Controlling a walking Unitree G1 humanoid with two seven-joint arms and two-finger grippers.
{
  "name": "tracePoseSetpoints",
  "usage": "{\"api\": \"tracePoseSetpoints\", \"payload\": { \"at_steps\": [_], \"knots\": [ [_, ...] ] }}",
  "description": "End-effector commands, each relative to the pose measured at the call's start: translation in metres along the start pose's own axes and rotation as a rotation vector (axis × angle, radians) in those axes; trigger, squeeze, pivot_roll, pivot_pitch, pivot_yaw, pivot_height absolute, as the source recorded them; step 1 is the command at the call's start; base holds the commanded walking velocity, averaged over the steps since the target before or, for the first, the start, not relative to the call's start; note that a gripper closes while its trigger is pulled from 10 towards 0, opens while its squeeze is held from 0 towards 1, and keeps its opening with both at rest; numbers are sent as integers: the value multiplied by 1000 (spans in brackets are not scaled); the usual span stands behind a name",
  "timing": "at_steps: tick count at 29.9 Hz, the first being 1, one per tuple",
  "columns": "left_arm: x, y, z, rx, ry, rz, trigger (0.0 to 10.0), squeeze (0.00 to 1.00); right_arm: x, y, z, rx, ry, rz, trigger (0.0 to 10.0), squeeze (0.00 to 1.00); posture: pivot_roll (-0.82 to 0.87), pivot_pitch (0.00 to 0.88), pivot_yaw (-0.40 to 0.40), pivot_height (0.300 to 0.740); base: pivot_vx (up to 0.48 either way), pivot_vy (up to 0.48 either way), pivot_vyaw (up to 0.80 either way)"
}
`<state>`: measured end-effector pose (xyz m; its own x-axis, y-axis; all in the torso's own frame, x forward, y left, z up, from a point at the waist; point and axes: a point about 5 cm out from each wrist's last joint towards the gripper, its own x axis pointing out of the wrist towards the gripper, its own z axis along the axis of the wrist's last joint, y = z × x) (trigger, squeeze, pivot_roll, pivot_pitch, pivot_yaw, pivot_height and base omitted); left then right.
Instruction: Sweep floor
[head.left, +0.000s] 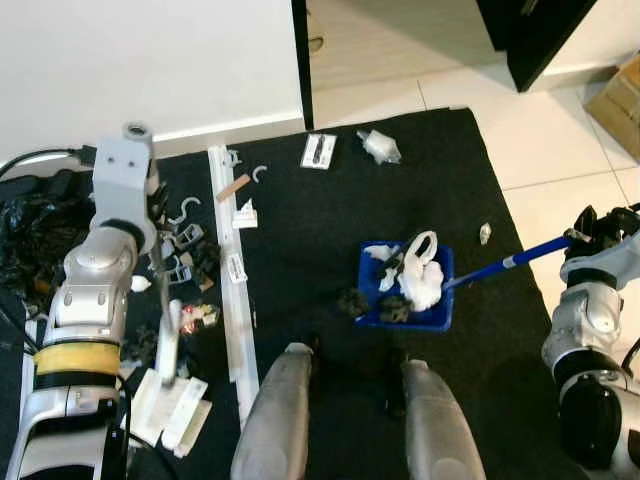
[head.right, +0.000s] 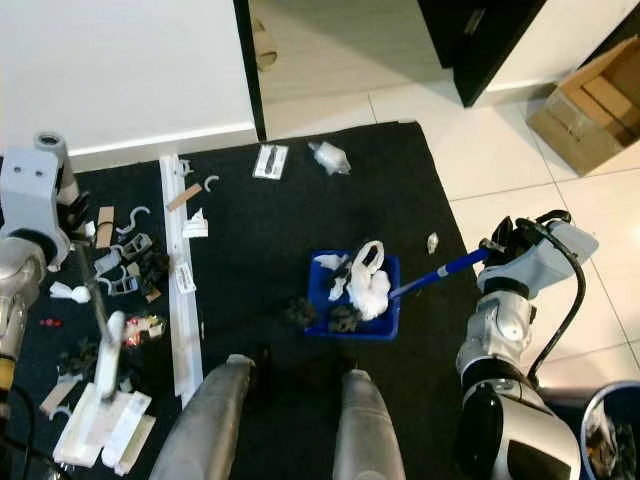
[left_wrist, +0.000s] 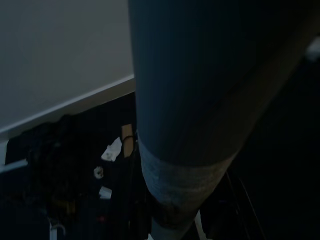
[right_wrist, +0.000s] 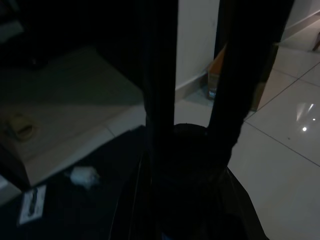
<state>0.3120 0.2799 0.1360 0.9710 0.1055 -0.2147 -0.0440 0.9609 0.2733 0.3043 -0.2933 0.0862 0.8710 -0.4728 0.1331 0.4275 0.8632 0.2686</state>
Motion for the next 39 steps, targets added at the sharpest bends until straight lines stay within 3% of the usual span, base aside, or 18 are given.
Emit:
{"api": "tracePoseSetpoints", "payload": {
  "at_steps": [1,8,12,17,22,25,27,34,39],
  "knots": [
    [0,-9,-5,-15,-25,-7,10000,0,-4,-12,-1,23,-6,-53,10000,0,107,138,2,740,0,0,0],
    [3,-31,-20,-75,-37,4,10000,0,-4,-31,6,75,-46,-152,10000,0,82,48,10,740,0,0,0],
    [4,-32,-25,-86,-33,22,10000,0,-5,-40,9,93,-66,-189,10000,0,74,18,14,740,0,0,0],
    [6,-30,-28,-125,-35,36,10000,0,-3,-55,13,207,-74,-276,10000,0,68,0,16,740,0,0,0],
    [9,-30,-25,-128,-55,46,10000,0,0,-50,13,241,-58,-256,10000,0,63,0,17,740,0,0,0],
    [13,-34,-21,-153,-68,52,10000,0,3,-37,7,228,-4,-193,10000,0,58,0,19,740,0,0,0],
    [19,-52,-22,-207,-31,12,10000,0,4,-23,-3,189,82,-168,10000,0,48,0,24,740,0,0,0],
    [22,-79,-28,-171,12,-54,10000,0,2,-8,-9,156,116,-65,10000,0,28,0,27,740,0,0,0],
    [25,-87,-25,-190,3,-65,10000,0,2,-3,-9,154,110,-35,10000,0,27,0,19,740,0,0,0]
  ]
}}
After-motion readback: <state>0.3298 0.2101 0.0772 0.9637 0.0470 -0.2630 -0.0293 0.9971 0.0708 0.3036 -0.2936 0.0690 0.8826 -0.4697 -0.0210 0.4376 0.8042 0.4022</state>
